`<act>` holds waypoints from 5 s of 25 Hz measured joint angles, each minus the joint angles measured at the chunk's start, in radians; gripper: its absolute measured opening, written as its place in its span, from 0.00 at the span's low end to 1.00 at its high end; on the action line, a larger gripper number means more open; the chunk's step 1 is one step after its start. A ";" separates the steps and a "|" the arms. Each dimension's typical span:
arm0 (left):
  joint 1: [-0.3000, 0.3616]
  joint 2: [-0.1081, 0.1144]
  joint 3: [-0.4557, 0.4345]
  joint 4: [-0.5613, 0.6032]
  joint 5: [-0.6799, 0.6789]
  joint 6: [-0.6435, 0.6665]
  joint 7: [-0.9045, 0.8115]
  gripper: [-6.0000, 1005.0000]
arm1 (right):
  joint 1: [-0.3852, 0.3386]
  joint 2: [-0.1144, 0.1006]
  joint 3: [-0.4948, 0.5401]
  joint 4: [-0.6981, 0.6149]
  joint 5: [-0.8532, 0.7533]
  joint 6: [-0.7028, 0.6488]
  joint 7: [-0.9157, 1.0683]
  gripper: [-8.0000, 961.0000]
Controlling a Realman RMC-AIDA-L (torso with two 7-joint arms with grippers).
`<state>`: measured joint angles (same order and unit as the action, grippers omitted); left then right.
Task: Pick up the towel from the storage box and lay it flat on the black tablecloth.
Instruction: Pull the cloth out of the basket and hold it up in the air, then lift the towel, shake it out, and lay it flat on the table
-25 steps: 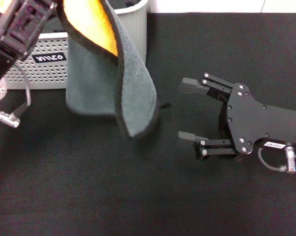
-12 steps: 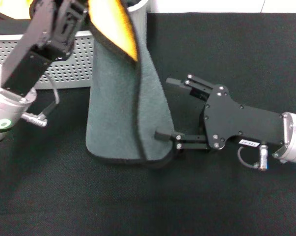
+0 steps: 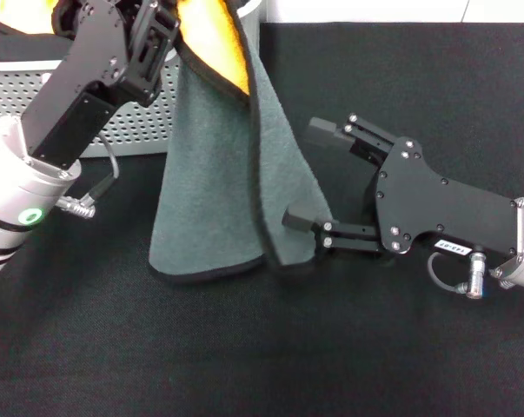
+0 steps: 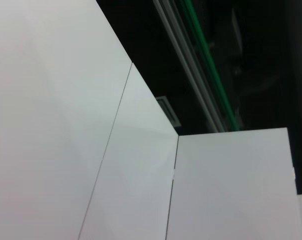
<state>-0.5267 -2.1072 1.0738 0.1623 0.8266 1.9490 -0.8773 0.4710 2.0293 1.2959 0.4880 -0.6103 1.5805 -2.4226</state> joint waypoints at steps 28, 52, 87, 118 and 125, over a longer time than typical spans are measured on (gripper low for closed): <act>-0.061 0.000 -0.010 -0.105 -0.002 -0.012 0.127 0.02 | -0.088 0.000 -0.330 -0.102 0.622 -0.210 -0.213 0.92; -0.039 0.000 -0.011 -0.106 -0.006 -0.016 0.136 0.02 | -0.109 -0.001 -0.339 -0.126 0.630 -0.159 -0.212 0.43; 0.631 0.123 0.042 0.597 0.209 0.084 -0.639 0.02 | -0.426 -0.244 0.010 0.336 -0.107 0.239 0.227 0.01; 0.086 0.015 -0.164 0.174 0.574 -0.139 -0.360 0.01 | 0.014 -0.149 0.483 0.199 -0.352 0.136 0.474 0.01; -0.021 0.004 -0.160 0.036 0.507 -0.135 -0.221 0.02 | 0.144 -0.170 0.546 0.232 -0.375 0.128 0.561 0.01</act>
<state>-0.5475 -2.1032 0.9142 0.1979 1.3336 1.8137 -1.0978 0.6148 1.8589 1.8423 0.7204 -0.9854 1.7086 -1.8613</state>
